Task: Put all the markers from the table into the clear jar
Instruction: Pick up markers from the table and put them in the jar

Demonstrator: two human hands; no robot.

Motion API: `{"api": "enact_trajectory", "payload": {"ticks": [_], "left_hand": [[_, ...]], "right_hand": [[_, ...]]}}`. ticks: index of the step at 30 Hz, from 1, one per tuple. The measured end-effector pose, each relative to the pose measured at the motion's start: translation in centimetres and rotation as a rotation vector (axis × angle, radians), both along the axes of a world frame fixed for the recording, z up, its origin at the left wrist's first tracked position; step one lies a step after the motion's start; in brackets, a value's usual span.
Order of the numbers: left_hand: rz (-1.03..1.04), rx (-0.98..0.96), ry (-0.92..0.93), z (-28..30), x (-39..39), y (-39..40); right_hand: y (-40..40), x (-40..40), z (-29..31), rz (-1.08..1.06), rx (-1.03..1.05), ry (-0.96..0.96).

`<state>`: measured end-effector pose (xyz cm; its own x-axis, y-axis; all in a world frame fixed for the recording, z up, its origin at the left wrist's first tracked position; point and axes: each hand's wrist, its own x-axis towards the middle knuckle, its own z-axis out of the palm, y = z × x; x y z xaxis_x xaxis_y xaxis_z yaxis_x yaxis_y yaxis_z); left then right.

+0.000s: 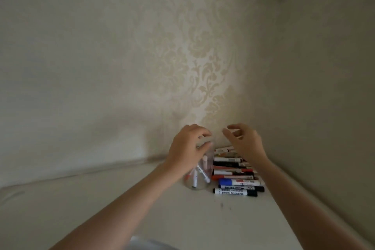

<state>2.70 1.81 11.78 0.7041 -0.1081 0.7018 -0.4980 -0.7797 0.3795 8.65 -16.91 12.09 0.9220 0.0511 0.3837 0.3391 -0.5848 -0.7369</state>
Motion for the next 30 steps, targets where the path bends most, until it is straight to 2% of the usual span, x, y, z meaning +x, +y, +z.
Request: {"api": "enact_trajectory", "payload": {"ticks": [3, 5, 7, 11, 14, 16, 22, 25, 30], "left_hand": [[-0.159, 0.069, 0.190, -3.0, -0.5, -3.5], [-0.138, 0.178, 0.308, -6.2, 0.5, -5.4], [-0.124, 0.247, 0.409, -9.0, 1.4, -6.7], [-0.052, 0.405, 0.433, -11.6, 2.2, -8.3], [-0.057, 0.399, 0.456, -11.9, 2.3, -8.4], [-0.076, 0.397, 0.518, -12.3, 2.6, -8.1], [-0.097, 0.119, 0.733, -12.0, 2.9, -7.6], [-0.106, -0.071, 0.750, -11.0, 2.8, -7.3], [-0.177, -0.695, 0.679, -7.4, 1.9, -8.2]], "right_hand": [[-4.8, 0.0, -3.1, -0.054, -0.145, 0.114], [-7.0, -0.5, -5.8, -0.005, -0.318, 0.238], [-8.2, -1.3, -8.0, 0.071, -0.460, 0.241], [-9.1, -1.8, -10.2, 0.094, -0.621, 0.190], [-9.1, -1.2, -11.2, 0.138, -0.791, 0.197], [-8.9, -0.8, -11.6, 0.197, -0.820, 0.216], [-8.6, -0.8, -12.1, 0.358, -0.762, 0.242], [-9.8, -2.0, -11.3, 0.371, -0.658, 0.260], [-11.2, -3.6, -9.5, 0.304, -0.372, 0.303]]}}
